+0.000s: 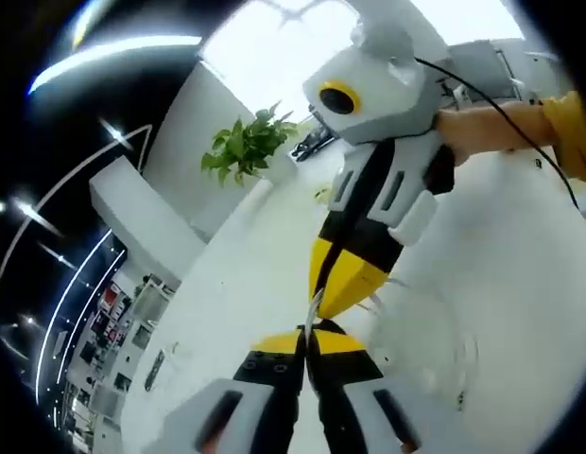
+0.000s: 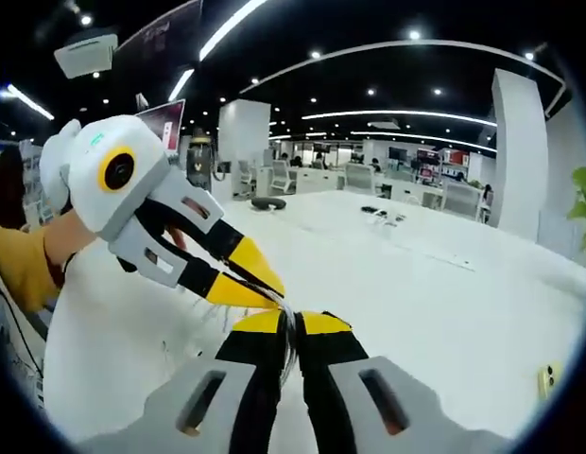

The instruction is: Peel open the Velcro strap on the desktop, arrange the wired earphones neatly onto it, and close the Velcro strap to secure them.

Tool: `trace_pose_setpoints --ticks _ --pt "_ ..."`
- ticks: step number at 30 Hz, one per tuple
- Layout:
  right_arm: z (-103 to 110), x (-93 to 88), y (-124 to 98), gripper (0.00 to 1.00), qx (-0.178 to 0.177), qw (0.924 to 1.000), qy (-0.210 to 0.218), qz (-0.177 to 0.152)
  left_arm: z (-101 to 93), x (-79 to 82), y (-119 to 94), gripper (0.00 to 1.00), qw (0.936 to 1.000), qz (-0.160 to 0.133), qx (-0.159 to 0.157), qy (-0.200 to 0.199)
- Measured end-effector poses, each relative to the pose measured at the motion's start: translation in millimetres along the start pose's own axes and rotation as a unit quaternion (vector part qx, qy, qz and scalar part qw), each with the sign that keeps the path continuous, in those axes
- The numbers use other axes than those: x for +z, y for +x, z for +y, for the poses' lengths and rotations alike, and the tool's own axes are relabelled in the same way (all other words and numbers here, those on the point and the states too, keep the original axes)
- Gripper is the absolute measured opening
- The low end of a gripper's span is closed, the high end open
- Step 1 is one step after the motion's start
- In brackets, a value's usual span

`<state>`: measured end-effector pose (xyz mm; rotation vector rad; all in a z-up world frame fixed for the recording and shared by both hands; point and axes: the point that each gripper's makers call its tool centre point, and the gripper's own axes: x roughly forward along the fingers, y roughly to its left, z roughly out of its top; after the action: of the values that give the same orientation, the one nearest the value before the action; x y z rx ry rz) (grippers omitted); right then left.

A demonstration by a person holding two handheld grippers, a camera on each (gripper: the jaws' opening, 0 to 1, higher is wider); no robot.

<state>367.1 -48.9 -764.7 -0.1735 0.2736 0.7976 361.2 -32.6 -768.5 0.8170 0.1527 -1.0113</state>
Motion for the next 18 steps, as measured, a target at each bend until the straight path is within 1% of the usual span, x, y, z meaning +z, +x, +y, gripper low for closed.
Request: trace_pose_setpoints --ticks 3,8,11,14,18 --pt "-8 -6.7 8 0.06 -0.005 0.9999 0.006 0.016 2.9 -4.7 7 0.07 0.9999 0.001 -0.005 -0.015" --pt "-16 -13.2 18 0.06 -0.014 0.9992 -0.001 0.037 7.6 -10.3 14 0.07 0.9996 0.009 -0.008 -0.024" --pt "-23 -17.4 23 0.06 -0.015 0.9988 0.017 0.044 8.7 -14.7 19 0.07 0.999 0.012 -0.014 -0.041" --pt "-27 -23.5 26 0.06 -0.014 0.9979 0.035 0.053 5.2 -20.0 23 0.08 0.9974 0.013 -0.028 -0.065" --pt "-28 -31.9 26 0.06 -0.01 0.9969 0.061 0.049 2.4 -26.2 24 0.08 0.995 0.007 -0.036 -0.093"
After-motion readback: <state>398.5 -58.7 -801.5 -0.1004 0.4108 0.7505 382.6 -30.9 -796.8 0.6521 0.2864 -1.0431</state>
